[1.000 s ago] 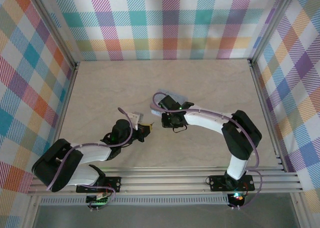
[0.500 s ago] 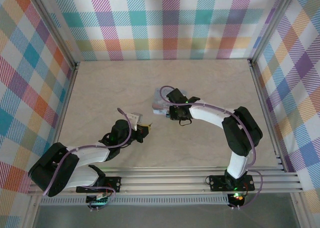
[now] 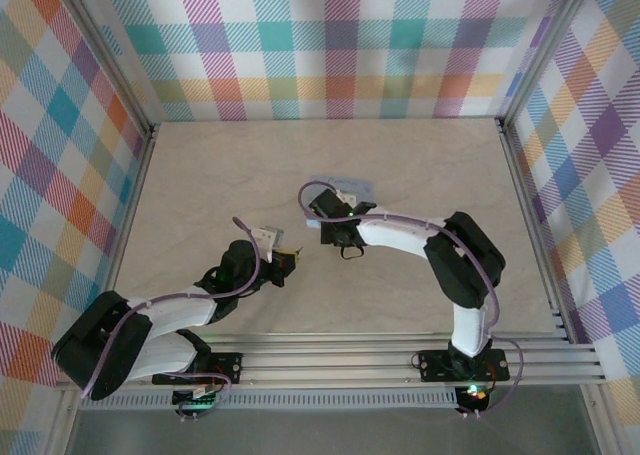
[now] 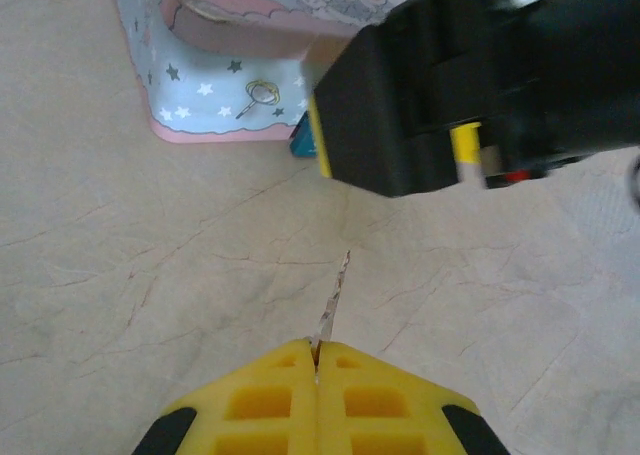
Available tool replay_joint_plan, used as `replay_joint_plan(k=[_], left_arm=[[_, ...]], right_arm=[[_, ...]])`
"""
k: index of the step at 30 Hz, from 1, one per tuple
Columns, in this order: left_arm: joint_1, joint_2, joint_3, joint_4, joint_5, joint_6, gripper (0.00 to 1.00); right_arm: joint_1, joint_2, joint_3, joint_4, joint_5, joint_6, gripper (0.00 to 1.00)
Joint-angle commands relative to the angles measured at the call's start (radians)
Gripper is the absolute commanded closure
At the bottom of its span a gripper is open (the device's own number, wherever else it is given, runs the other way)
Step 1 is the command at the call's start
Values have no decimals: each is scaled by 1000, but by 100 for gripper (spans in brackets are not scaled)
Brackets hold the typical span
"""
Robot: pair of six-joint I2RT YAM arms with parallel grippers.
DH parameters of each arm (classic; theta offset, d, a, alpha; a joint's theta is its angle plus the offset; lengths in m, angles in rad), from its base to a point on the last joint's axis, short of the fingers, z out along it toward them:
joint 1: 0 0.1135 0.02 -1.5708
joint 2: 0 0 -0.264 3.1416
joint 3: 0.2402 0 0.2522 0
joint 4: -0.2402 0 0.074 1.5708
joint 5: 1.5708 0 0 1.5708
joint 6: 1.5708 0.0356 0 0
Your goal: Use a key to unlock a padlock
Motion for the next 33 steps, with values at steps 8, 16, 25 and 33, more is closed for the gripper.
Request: replay_joint_plan(k=[8,16,25,33], left_arm=[[-5,-83,-24,-78,-4,35,100],[-6,-78,-32,-75,-4,32,100],[-7,-78,-37,-74,-4,32,100],[-6,-84,-38,-68,2,31,100]], right_arm=[[11,92,33,89,106,104,43],[19,132,67,96,165,82,51],[19,149,91,82,167,49,63],[19,112,91,76,127,-14,85]])
